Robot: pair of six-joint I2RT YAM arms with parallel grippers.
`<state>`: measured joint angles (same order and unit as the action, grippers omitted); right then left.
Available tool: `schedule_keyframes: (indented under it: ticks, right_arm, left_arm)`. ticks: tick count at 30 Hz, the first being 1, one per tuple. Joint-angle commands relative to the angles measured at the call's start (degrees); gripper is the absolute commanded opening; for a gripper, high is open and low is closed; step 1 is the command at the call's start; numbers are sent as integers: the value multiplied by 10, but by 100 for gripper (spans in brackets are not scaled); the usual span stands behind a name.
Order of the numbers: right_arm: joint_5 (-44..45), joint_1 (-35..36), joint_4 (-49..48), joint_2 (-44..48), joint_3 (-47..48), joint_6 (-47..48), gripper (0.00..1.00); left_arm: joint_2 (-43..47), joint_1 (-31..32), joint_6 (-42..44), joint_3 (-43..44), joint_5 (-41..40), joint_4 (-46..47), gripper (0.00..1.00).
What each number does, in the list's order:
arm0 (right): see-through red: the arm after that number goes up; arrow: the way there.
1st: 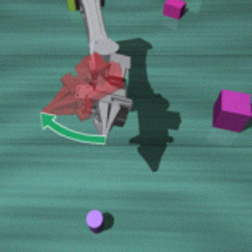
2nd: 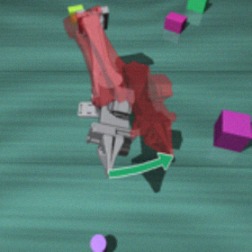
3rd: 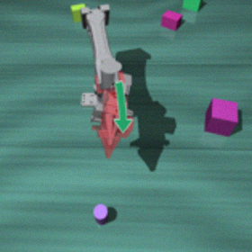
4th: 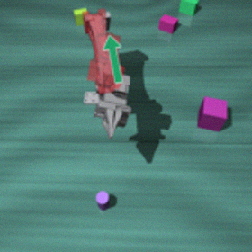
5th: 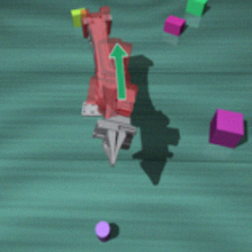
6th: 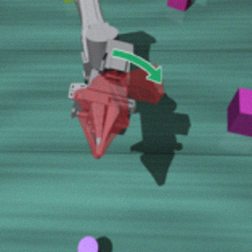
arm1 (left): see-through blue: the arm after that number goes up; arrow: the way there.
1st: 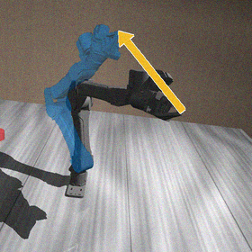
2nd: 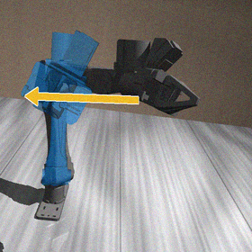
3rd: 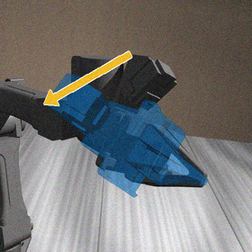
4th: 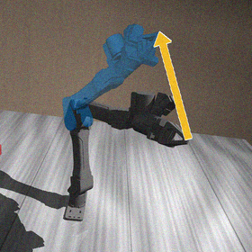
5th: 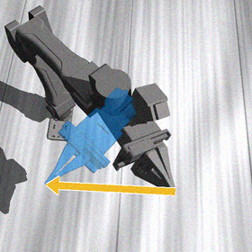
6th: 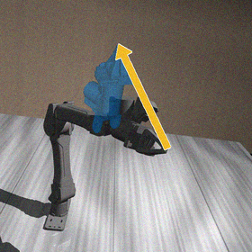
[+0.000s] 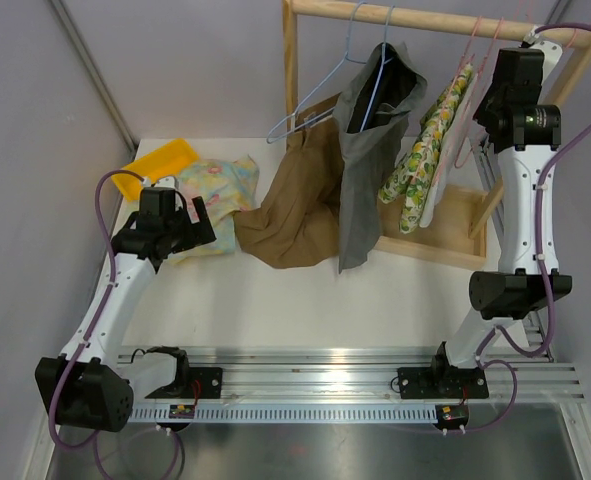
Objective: Remove the skirt from the hanger
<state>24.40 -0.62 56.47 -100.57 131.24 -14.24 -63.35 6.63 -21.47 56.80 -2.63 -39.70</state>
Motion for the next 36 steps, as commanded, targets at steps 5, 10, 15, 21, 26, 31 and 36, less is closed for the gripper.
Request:
schedule_keyframes:
  ticks: [5, 10, 15, 21, 26, 31, 36]
  right_arm:
    - [9, 4, -6, 45, -60, -4, 0]
    - [35, 3, -3, 105, -121, -11, 99]
    - [25, 3, 7, 166, -141, -18, 100]
    - [-55, 3, 35, 216, -104, -23, 99]
    - [-82, 3, 80, 223, -59, -22, 99]
    - [-246, 4, 19, 237, -111, -40, 100]
    - [-356, 4, -13, 203, -136, -64, 100]
  left_arm:
    - [3, 7, -6, 1, -16, 9, 99]
    - [5, 14, -6, 0, -18, 7, 99]
    - [5, 17, -6, 1, -20, 5, 99]
    - [12, 19, -5, 2, -24, 3, 99]
    - [16, 19, -5, 2, -22, 4, 99]
    - [19, 19, -5, 2, -23, 2, 99]
    - [22, 19, -6, 2, -24, 2, 99]
